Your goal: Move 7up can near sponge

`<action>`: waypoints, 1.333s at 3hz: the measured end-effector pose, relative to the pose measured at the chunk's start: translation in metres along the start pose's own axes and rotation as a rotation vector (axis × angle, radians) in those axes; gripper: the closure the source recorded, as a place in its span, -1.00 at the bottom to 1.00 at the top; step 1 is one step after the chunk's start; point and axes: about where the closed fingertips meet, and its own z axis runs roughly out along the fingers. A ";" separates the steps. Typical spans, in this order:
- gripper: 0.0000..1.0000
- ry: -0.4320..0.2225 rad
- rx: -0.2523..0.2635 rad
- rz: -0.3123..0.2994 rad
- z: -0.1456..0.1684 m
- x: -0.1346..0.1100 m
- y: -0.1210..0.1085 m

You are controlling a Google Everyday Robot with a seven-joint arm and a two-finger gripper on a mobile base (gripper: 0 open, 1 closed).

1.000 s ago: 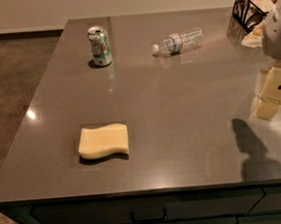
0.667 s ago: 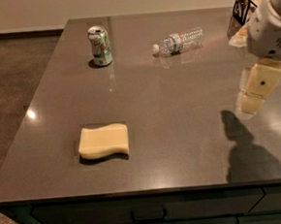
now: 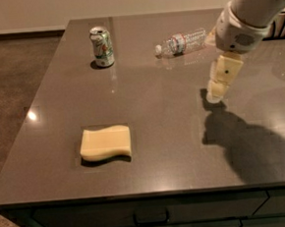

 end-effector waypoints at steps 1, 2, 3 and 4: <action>-1.00 -0.028 0.000 -0.017 0.024 -0.019 -0.036; -1.00 -0.049 -0.002 -0.030 0.045 -0.036 -0.072; -1.00 -0.117 -0.036 -0.023 0.065 -0.064 -0.091; -1.00 -0.199 -0.050 0.018 0.081 -0.099 -0.098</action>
Offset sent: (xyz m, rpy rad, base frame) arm 0.1421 0.0433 -0.0179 0.0641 -0.0340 0.0599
